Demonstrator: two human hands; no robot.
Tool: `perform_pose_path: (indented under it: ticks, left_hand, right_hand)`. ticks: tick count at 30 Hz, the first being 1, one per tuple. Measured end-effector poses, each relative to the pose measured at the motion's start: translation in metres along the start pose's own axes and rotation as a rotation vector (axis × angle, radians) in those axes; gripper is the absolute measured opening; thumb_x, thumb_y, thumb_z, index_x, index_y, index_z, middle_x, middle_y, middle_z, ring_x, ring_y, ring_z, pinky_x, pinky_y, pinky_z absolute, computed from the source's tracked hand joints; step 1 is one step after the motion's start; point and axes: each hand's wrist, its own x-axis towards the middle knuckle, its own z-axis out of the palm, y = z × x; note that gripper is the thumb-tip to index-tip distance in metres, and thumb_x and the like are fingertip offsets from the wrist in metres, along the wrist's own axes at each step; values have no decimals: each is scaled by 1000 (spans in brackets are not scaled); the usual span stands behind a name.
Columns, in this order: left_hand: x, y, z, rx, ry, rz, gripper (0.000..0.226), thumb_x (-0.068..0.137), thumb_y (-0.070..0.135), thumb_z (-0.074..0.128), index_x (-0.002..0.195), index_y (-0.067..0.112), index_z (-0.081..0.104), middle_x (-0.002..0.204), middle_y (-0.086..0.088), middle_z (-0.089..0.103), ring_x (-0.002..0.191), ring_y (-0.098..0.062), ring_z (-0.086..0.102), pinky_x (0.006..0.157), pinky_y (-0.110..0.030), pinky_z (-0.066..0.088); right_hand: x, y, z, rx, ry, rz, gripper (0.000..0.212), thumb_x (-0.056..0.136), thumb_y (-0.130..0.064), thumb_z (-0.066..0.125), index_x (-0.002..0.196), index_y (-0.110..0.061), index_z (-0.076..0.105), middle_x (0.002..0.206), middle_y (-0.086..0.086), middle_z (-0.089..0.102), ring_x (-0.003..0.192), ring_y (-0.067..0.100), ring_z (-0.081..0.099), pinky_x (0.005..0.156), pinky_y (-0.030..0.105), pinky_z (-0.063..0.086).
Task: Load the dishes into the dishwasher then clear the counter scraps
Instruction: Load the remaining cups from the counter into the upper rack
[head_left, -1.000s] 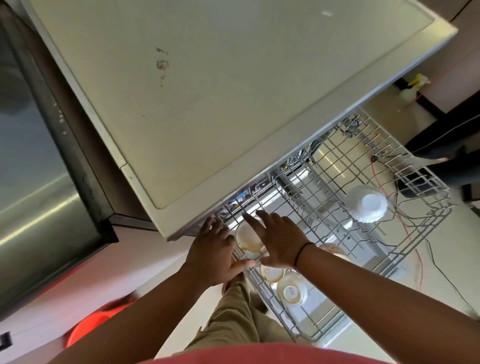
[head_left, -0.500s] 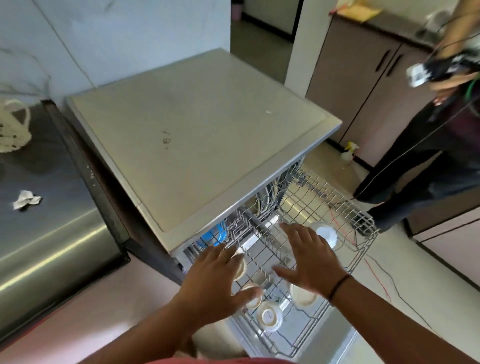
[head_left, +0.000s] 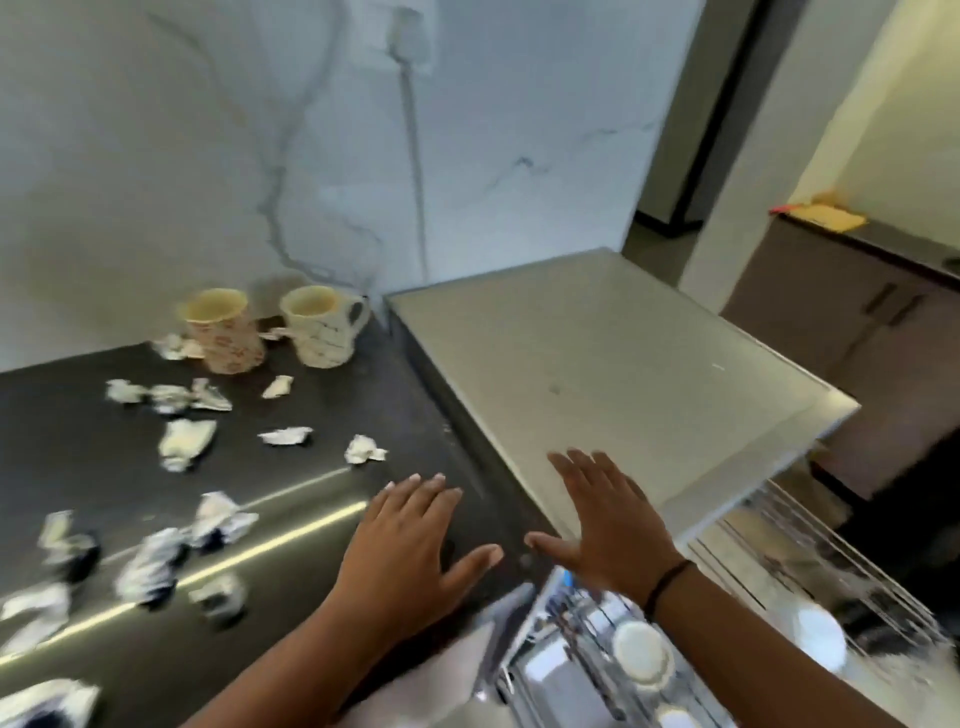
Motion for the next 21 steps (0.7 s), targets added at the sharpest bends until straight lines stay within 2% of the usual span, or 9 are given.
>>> perform_pose_path:
  ticks: [2,4,6,10,12,14,15,17,21]
  left_hand:
    - [-15,-56,-1,23,11,-109,82,81,83,23,119,23,65,126,0,63,119,-24,58,102,-43,42]
    - [-25,-96,-7,14,-5,-191,83,79,83,23,118,23,66,125,0,64,118,-24,58,100,-43,45]
    - [-32,-128,-12,25,39,-235,81,79,83,24,114,23,67,119,1,66,111,-23,61,95,-41,49]
    - [-33,-167,-19,48,29,-321,82,82,81,19,107,23,71,111,0,70,102,-22,67,88,-39,52]
    - [-28,-179,-19,12,49,-361,84,81,82,18,118,23,65,125,-3,64,117,-24,59,99,-41,45]
    - [-19,-191,-20,-22,57,-361,87,78,83,21,135,24,50,145,-3,45,136,-25,39,113,-41,27]
    - [-14,-196,-20,-19,71,-364,87,78,82,22,140,24,43,151,-3,38,140,-24,31,116,-40,20]
    - [1,-207,-22,6,92,-359,85,80,80,23,144,26,34,155,-1,30,143,-22,23,117,-40,15]
    - [41,-218,-26,17,73,-353,82,83,78,24,147,26,28,156,1,26,143,-19,20,118,-38,14]
  right_hand:
    - [29,-46,7,-18,-31,-64,97,71,-84,39,148,-27,25,149,3,40,139,31,35,108,41,36]
    - [52,-82,13,23,-98,-104,99,73,-85,37,152,-33,8,159,-4,18,147,23,13,116,36,20]
    - [74,-113,16,75,-114,-133,100,73,-85,39,152,-36,3,160,-6,11,148,19,5,117,34,14]
    - [112,-156,16,146,-175,-161,100,74,-82,44,153,-35,4,161,-6,6,148,19,2,120,35,11]
    - [134,-168,17,154,-197,-157,101,74,-81,46,153,-34,4,161,-5,4,148,20,2,119,37,12]
    - [156,-176,19,185,-218,-145,102,74,-80,48,153,-33,4,161,-4,2,148,20,2,120,39,13]
    - [167,-179,20,210,-230,-134,103,74,-78,50,153,-32,4,162,-4,2,148,21,3,120,39,14]
    - [190,-184,24,273,-238,-109,103,74,-75,55,153,-30,5,161,-2,3,148,21,6,119,40,17]
    - [235,-189,31,459,-212,-38,104,74,-64,66,152,-25,10,160,0,14,146,19,19,116,38,24]
